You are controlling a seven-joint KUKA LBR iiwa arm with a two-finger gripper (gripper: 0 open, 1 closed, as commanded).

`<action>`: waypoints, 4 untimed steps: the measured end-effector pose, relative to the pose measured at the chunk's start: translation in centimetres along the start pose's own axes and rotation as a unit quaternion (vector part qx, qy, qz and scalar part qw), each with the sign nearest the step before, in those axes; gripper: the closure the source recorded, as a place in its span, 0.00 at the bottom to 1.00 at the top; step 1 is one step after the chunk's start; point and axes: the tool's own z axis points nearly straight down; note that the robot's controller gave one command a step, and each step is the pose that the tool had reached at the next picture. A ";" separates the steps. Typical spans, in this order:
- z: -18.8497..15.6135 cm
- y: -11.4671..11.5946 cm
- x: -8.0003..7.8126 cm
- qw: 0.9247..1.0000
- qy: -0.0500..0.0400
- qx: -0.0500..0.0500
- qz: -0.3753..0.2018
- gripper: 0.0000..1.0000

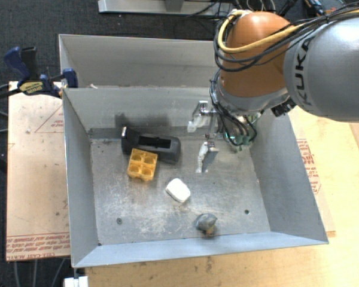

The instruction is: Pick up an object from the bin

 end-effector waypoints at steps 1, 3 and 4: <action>-0.2 0.0 0.0 1.000 -0.002 0.000 0.000 0.00; -0.3 -0.1 -0.1 1.000 -0.004 0.000 -0.003 0.00; 2.2 -0.6 1.2 0.997 -0.002 0.001 -0.078 0.00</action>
Offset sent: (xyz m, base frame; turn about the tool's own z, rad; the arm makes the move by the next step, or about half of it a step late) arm 0.0117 -0.0003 -0.0023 -0.0990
